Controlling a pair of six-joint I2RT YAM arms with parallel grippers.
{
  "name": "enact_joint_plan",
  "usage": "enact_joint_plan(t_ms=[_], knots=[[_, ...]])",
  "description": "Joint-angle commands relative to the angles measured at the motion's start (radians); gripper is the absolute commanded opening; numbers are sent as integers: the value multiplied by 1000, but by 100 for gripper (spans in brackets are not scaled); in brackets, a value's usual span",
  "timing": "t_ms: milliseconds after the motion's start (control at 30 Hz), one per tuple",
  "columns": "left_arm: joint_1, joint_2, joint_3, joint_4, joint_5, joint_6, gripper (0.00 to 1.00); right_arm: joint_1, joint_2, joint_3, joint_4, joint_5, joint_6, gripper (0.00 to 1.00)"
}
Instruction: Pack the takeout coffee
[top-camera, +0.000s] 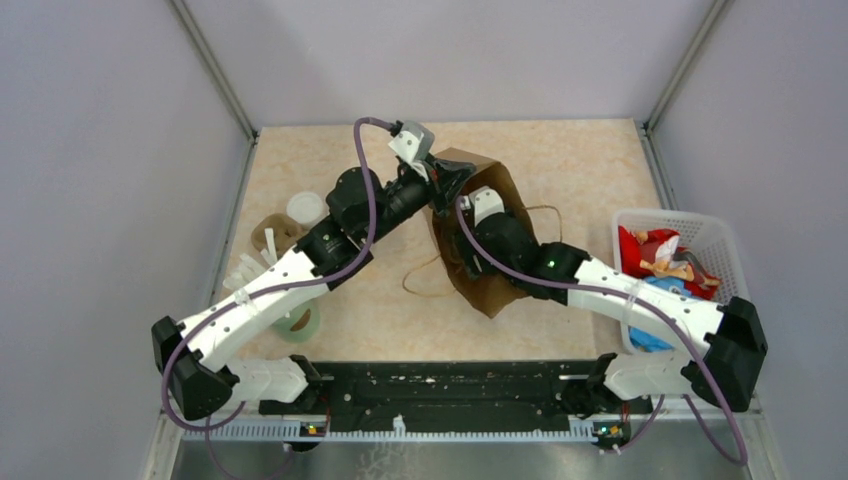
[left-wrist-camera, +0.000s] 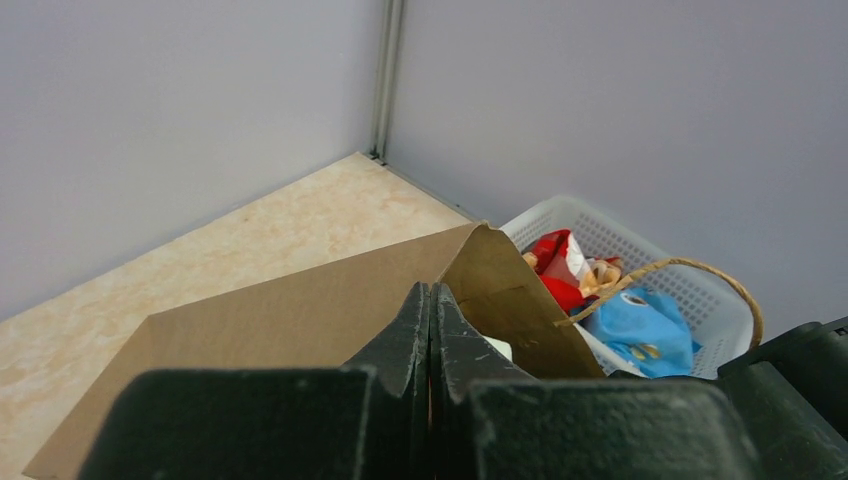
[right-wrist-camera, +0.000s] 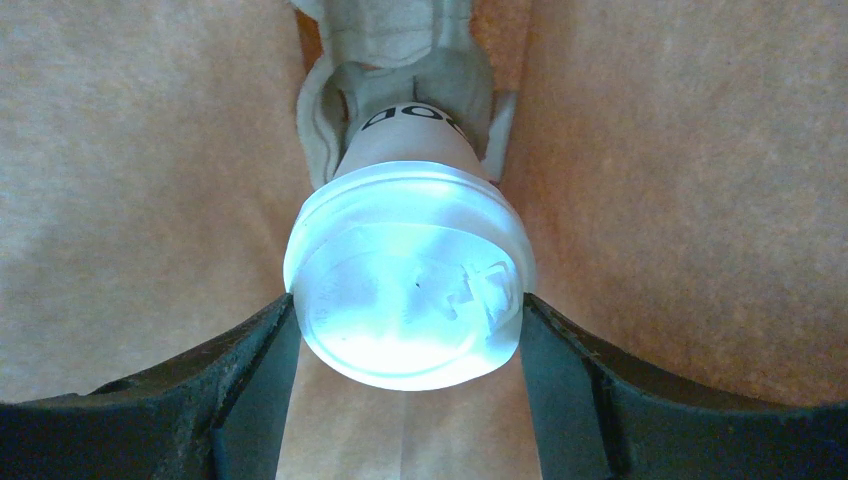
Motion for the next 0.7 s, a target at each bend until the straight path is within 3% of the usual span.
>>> enact_joint_plan(t_ms=[0,333,667], knots=[[-4,18,42,107,63,-98,0,-2,-66,62,-46,-7,20,52],[-5,20,15,149,100,-169,0,-2,-132,42,-76,46,67,52],[-4,-24,-41,130,68,-144,0,-2,-73,21,-50,121,89,52]])
